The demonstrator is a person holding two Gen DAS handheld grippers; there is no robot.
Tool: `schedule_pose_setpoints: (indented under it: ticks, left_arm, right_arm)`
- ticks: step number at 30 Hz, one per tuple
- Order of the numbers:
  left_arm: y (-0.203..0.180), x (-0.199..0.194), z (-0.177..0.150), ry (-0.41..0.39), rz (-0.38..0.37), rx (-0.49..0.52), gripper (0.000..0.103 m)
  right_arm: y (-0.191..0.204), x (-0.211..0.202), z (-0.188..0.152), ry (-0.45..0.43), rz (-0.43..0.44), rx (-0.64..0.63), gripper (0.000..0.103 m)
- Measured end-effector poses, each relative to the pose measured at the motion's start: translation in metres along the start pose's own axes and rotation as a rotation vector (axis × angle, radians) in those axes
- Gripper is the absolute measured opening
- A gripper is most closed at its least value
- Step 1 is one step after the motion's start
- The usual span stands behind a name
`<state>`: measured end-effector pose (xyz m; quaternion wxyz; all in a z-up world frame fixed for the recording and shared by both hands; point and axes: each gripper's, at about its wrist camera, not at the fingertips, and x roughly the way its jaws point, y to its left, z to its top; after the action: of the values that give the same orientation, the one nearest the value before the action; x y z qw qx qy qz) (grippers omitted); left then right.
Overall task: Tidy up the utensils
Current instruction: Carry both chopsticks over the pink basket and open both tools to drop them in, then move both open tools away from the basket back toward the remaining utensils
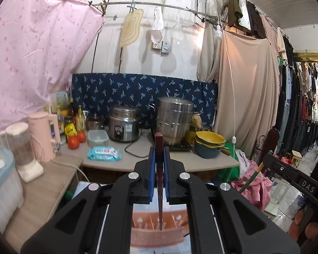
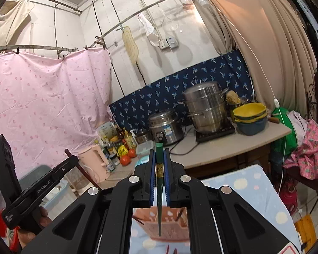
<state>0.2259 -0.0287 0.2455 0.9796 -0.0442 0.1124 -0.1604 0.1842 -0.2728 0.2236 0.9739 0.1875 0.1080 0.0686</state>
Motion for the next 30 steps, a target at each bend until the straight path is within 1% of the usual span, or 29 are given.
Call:
schedule_pose_setpoints:
  ticks: [2,5,9,13,16,20,21,22,23,25,27,30]
  left_arm:
    - [0.004,0.014,0.002,0.006,0.013,0.002,0.007]
    - [0.011,0.031,-0.004,0.024,0.037,0.004,0.007]
    - [0.022,0.053,-0.021,0.074,0.05,-0.005,0.007]
    - [0.031,0.071,-0.04,0.124,0.062,-0.01,0.007]
    - [0.035,0.083,-0.052,0.155,0.067,-0.017,0.007]
    - [0.037,0.09,-0.058,0.174,0.063,-0.029,0.007]
    - [0.037,0.089,-0.06,0.171,0.063,-0.032,0.008]
    - [0.037,0.089,-0.06,0.169,0.067,-0.03,0.009]
    - [0.037,0.089,-0.061,0.167,0.07,-0.027,0.01]
    - [0.038,0.087,-0.063,0.171,0.076,-0.028,0.023]
    - [0.039,0.085,-0.064,0.169,0.082,-0.03,0.026]
    - [0.041,0.08,-0.066,0.175,0.082,-0.038,0.027]
  right_arm:
    - [0.001,0.014,0.003,-0.007,-0.004,-0.006,0.007]
    - [0.001,0.039,0.002,0.01,-0.013,-0.006,0.007]
    - [-0.006,0.072,-0.014,0.067,-0.031,-0.005,0.007]
    - [-0.012,0.095,-0.034,0.133,-0.043,0.001,0.007]
    - [-0.013,0.104,-0.047,0.164,-0.055,-0.006,0.007]
    - [-0.012,0.114,-0.056,0.193,-0.077,-0.028,0.007]
    - [-0.013,0.115,-0.058,0.194,-0.081,-0.026,0.01]
    - [-0.014,0.114,-0.06,0.186,-0.09,-0.024,0.015]
    - [-0.014,0.115,-0.06,0.187,-0.093,-0.023,0.015]
    - [-0.018,0.114,-0.062,0.189,-0.095,-0.011,0.018]
    - [-0.02,0.111,-0.063,0.192,-0.096,-0.003,0.019]
    - [-0.02,0.104,-0.066,0.191,-0.093,0.001,0.019]
